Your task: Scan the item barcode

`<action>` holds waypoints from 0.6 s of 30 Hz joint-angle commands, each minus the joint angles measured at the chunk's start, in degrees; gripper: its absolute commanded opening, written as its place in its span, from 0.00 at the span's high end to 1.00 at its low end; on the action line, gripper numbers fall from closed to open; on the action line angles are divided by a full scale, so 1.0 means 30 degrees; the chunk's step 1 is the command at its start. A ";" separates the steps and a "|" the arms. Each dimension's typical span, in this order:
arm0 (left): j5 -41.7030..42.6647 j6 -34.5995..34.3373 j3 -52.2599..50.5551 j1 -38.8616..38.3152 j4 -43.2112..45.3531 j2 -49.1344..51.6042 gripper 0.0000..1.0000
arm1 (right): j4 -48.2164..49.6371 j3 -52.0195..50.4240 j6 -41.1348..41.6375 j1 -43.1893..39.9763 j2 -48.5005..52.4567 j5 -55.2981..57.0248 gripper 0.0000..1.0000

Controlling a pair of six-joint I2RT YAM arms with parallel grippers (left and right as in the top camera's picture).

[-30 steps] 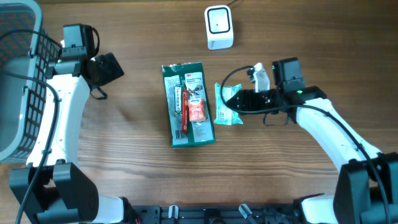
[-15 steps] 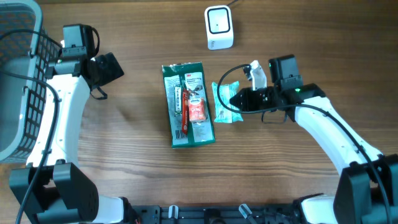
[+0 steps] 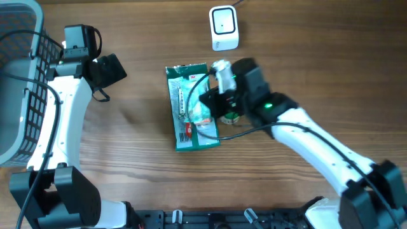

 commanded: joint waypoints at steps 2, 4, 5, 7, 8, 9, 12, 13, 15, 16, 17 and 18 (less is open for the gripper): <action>-0.0175 0.0299 0.0211 0.0124 0.0007 -0.0138 0.00 | 0.2200 0.0153 0.1756 0.2776 0.1960 0.7293 0.96; -0.0175 0.0299 0.0211 0.0124 0.0007 -0.0138 0.00 | 0.1938 0.0153 0.2426 0.3410 0.2353 0.9333 0.96; -0.0168 0.0299 0.0211 0.0124 0.0007 -0.0138 0.00 | 0.1435 0.0153 0.2718 0.3570 0.2382 1.0673 0.96; -0.0175 0.0299 0.0211 0.0124 0.0007 -0.0138 0.00 | 0.0801 0.0153 0.2732 0.3526 0.2368 1.1489 0.96; -0.0175 0.0299 0.0211 0.0124 0.0007 -0.0138 0.00 | 0.0546 0.0153 0.2761 0.3490 0.2368 1.1548 0.96; -0.0175 0.0299 0.0211 0.0124 0.0007 -0.0138 0.00 | 0.0146 0.0153 0.3024 0.3417 0.2368 1.1562 0.96; -0.0175 0.0291 0.0211 0.0124 0.0007 -0.0138 0.00 | -0.0998 0.0153 0.3599 0.2929 0.2361 1.1460 0.96; -0.0175 0.0299 0.0211 0.0124 0.0007 -0.0138 0.00 | -0.1253 0.0153 0.3672 0.2739 0.2280 1.1271 0.96; -0.0175 0.0299 0.0211 0.0124 0.0007 -0.0138 0.00 | -0.1632 0.0160 0.3665 0.2339 0.2076 1.0433 0.96; -0.0175 0.0299 0.0211 0.0124 0.0007 -0.0138 0.00 | -0.1639 0.0160 0.3650 0.2084 0.1960 0.9537 0.96; -0.0168 0.0299 0.0211 0.0124 0.0007 -0.0138 0.00 | -0.1596 0.0160 0.3650 0.1800 0.1807 0.8524 0.96; -0.0168 0.0299 0.0211 0.0124 0.0007 -0.0138 0.00 | -0.1406 0.0160 0.3483 0.1472 0.1668 0.7213 0.96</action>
